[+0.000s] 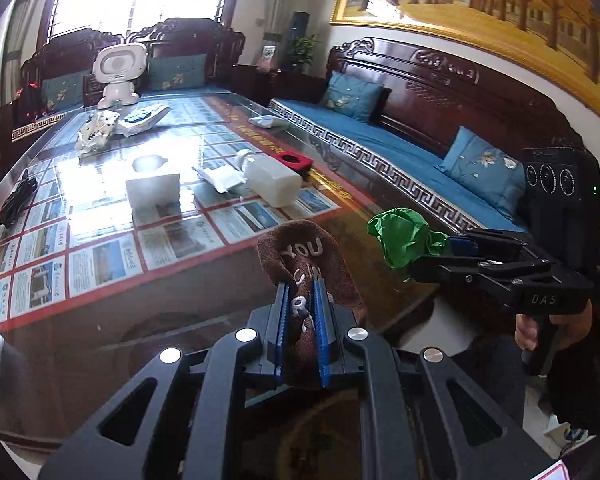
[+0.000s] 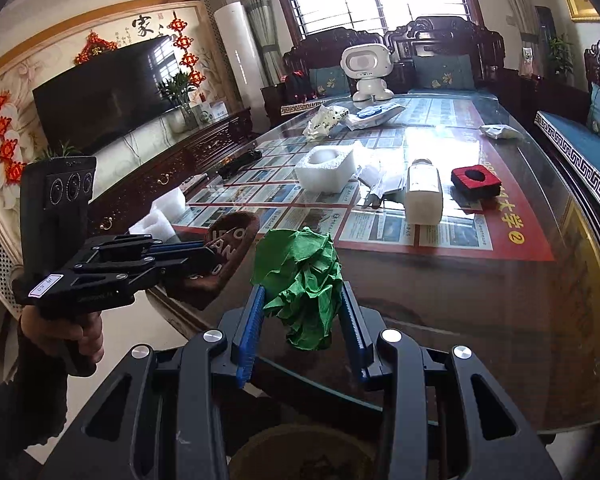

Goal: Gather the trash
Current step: 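Carry both items down over the yellow bin and open both tools to drop them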

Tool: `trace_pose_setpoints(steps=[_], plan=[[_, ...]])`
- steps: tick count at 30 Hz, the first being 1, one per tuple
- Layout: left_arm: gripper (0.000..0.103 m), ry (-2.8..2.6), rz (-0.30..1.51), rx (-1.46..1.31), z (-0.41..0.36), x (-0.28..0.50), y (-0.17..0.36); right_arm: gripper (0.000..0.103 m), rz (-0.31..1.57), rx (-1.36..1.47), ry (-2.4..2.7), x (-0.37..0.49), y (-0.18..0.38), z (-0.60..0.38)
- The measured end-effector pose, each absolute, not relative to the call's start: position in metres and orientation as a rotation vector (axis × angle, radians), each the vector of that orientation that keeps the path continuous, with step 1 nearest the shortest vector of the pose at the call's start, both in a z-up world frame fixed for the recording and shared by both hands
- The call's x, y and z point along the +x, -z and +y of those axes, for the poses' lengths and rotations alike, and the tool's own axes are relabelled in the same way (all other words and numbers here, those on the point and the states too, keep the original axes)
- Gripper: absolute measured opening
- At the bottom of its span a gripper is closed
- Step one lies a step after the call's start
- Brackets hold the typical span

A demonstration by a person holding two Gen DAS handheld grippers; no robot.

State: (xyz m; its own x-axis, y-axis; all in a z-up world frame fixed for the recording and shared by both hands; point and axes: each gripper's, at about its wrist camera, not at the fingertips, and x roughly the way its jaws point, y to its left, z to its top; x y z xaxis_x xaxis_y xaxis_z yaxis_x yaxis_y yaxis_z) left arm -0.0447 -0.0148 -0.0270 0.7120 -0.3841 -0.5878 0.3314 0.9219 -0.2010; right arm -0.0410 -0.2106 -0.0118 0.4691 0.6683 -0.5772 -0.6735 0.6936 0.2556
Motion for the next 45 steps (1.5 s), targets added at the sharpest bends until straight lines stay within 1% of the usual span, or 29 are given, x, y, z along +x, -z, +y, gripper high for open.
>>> trace_pose_setpoints(steps=[6,11,22,25,27,30,35,43,45], plan=[[0.013,0.447,0.677,-0.069,-0.038,-0.092,0.039,0.038,0.717,-0.006,-0.814,-0.090,0.028,-0.237],[0.013,0.477,0.709,-0.069,-0.052,-0.123,0.060,0.037,0.734,-0.008,-0.820,-0.129,0.044,-0.247],[0.013,0.487,0.780,-0.052,-0.067,-0.164,0.092,0.039,0.798,-0.047,-0.834,-0.171,0.073,-0.254],[0.013,0.490,0.784,-0.044,-0.070,-0.170,0.095,0.046,0.818,-0.063,-0.829,-0.176,0.081,-0.255],[0.013,0.493,0.786,-0.041,-0.072,-0.173,0.097,0.055,0.838,-0.064,-0.820,-0.176,0.088,-0.256],[0.013,0.490,0.796,-0.026,-0.075,-0.173,0.101,0.059,0.866,-0.041,-0.830,-0.175,0.095,-0.258],[0.013,0.517,0.819,-0.017,-0.083,-0.173,0.107,0.060,0.868,-0.033,-0.836,-0.180,0.099,-0.262],[0.013,0.566,0.867,0.015,-0.107,-0.176,0.123,0.062,0.853,0.080,-0.798,-0.170,0.095,-0.289],[0.015,0.586,0.876,0.025,-0.113,-0.176,0.126,0.063,0.847,0.085,-0.790,-0.168,0.092,-0.292]])
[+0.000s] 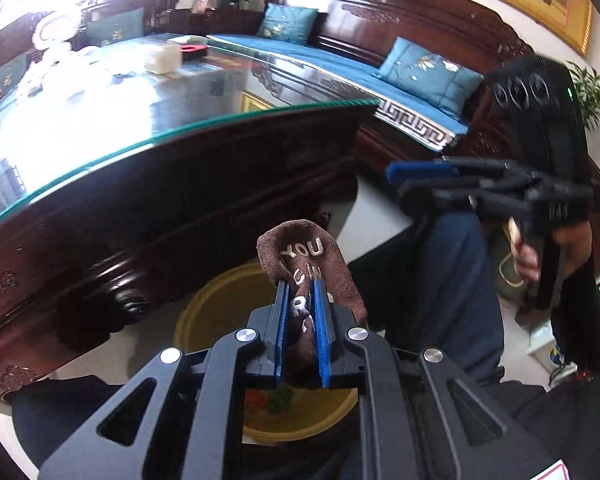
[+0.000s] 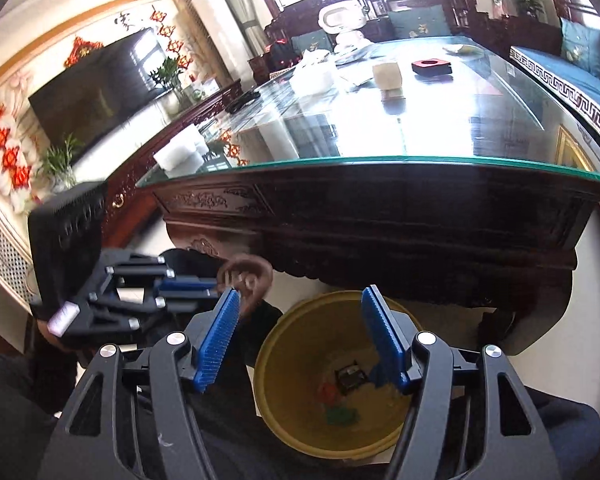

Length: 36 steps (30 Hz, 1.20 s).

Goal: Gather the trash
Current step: 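Carry both items down over the yellow bin and open both tools to drop them, then raise both open tools back over the table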

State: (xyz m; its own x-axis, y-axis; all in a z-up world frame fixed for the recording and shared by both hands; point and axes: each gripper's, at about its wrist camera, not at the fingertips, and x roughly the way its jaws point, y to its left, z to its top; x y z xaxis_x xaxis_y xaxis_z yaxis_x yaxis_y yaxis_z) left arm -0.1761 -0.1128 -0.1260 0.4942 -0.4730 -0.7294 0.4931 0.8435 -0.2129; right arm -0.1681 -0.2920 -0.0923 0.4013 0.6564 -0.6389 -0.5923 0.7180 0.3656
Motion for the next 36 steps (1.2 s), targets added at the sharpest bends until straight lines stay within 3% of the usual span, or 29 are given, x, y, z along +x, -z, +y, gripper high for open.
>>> trace_pose_setpoints(steps=[4,6,17,23,28,33,36], plan=[[0.021,0.600,0.886,0.091,-0.129,-0.179,0.130,0.066,0.847,0.077,-0.785,-0.167,0.091,-0.295],[0.029,0.618,0.889,0.109,-0.134,-0.183,0.132,0.067,0.850,0.075,-0.777,-0.165,0.092,-0.295],[0.030,0.603,0.880,0.124,-0.131,-0.182,0.129,0.067,0.843,0.061,-0.814,-0.163,0.088,-0.287],[0.035,0.549,0.871,0.109,-0.118,-0.170,0.124,0.067,0.848,0.067,-0.822,-0.157,0.090,-0.287],[0.046,0.524,0.843,0.085,-0.106,-0.154,0.117,0.069,0.861,0.101,-0.832,-0.146,0.093,-0.285],[0.069,0.489,0.776,0.029,-0.089,-0.132,0.100,0.071,0.853,0.111,-0.846,-0.131,0.089,-0.280],[0.075,0.458,0.727,0.000,-0.079,-0.116,0.084,0.074,0.835,0.120,-0.836,-0.118,0.080,-0.275]])
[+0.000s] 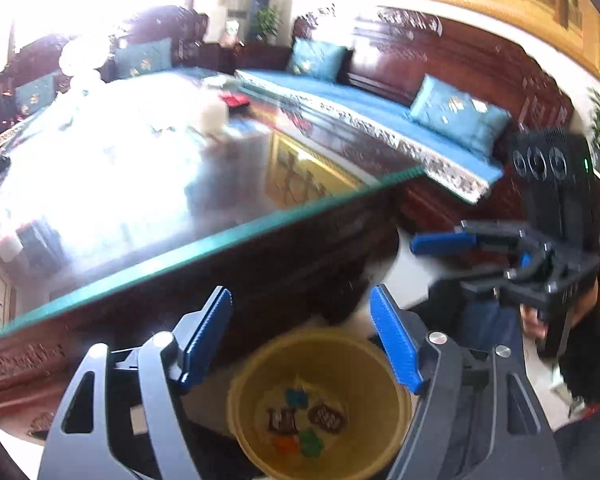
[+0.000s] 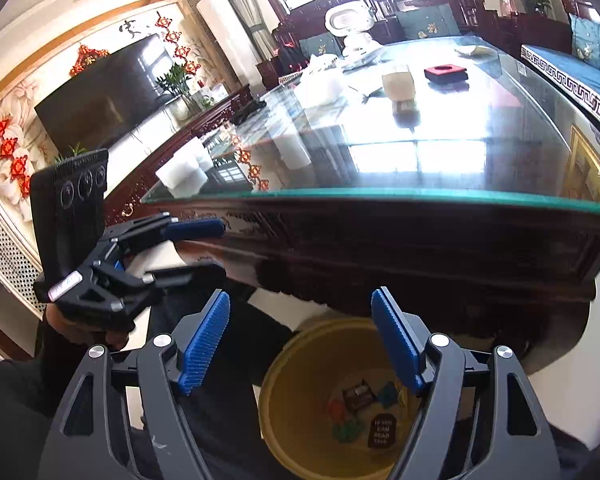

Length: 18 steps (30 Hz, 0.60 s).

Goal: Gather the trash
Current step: 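Raise both open tools back over the table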

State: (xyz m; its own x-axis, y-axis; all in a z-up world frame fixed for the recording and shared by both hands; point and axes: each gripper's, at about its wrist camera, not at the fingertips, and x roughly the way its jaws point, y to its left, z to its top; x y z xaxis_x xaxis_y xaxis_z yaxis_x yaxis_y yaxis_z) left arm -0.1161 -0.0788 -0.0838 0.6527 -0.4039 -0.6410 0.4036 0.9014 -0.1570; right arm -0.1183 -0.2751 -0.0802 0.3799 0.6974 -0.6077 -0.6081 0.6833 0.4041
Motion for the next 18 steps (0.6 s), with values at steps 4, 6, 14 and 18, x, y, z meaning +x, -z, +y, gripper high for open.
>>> trace_pose_setpoints(steps=[4,6,14,18], plan=[[0.084,0.426,0.668,-0.033,-0.066,-0.095,0.062,0.081,0.805,0.146,-0.809,-0.097,0.064,-0.271],[0.093,0.416,0.654,-0.044,-0.061,-0.083,0.053,0.085,0.778,0.142,-0.787,-0.087,0.054,-0.268],[0.099,0.365,0.624,-0.092,-0.044,-0.031,0.030,0.093,0.694,0.124,-0.740,-0.044,0.020,-0.252],[0.099,0.361,0.636,-0.119,-0.034,-0.007,0.029,0.094,0.670,0.121,-0.739,-0.021,0.012,-0.243]])
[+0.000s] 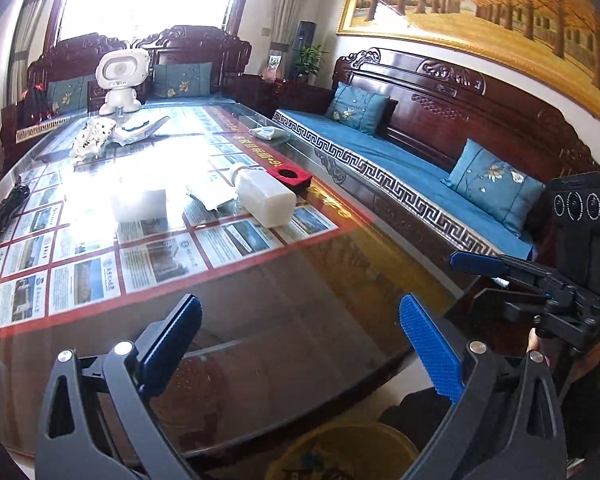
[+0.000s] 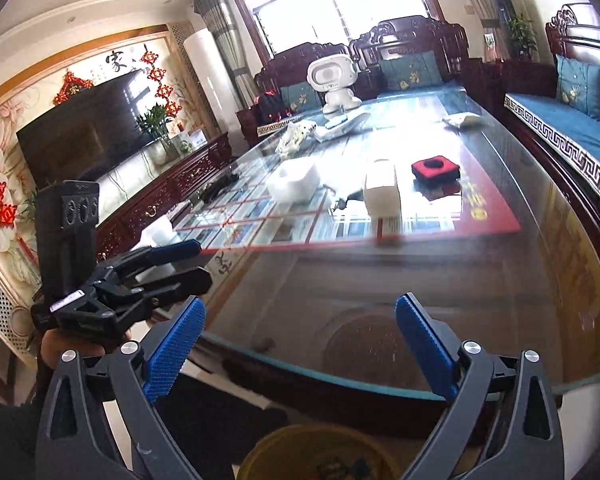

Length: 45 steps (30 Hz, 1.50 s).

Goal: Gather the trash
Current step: 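Raise both open tools back over the table, then lower right tool onto the white plastic bottle and close on it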

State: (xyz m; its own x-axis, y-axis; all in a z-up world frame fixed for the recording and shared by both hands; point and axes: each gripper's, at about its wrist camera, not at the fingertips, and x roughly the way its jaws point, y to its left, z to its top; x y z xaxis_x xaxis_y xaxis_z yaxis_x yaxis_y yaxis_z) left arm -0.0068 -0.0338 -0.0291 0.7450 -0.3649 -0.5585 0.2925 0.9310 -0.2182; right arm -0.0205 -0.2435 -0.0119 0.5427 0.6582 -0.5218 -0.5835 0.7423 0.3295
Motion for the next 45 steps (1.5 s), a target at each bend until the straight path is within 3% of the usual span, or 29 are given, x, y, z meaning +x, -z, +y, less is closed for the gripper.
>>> trace_pose_setpoints(steps=[25,29,40,45], plan=[[0.099,0.346,0.716,-0.179,0.003,0.134,0.054,0.092,0.771,-0.033,-0.525,0.158,0.046,-0.176],[0.099,0.356,0.725,-0.205,0.006,0.141,0.060,0.081,0.833,-0.048,-0.498,0.191,0.063,-0.162],[0.099,0.354,0.740,-0.209,0.009,0.156,0.065,0.071,0.895,-0.039,-0.464,0.227,0.078,-0.143],[0.099,0.354,0.741,-0.214,0.008,0.163,0.067,0.058,0.918,-0.008,-0.479,0.233,0.083,-0.149]])
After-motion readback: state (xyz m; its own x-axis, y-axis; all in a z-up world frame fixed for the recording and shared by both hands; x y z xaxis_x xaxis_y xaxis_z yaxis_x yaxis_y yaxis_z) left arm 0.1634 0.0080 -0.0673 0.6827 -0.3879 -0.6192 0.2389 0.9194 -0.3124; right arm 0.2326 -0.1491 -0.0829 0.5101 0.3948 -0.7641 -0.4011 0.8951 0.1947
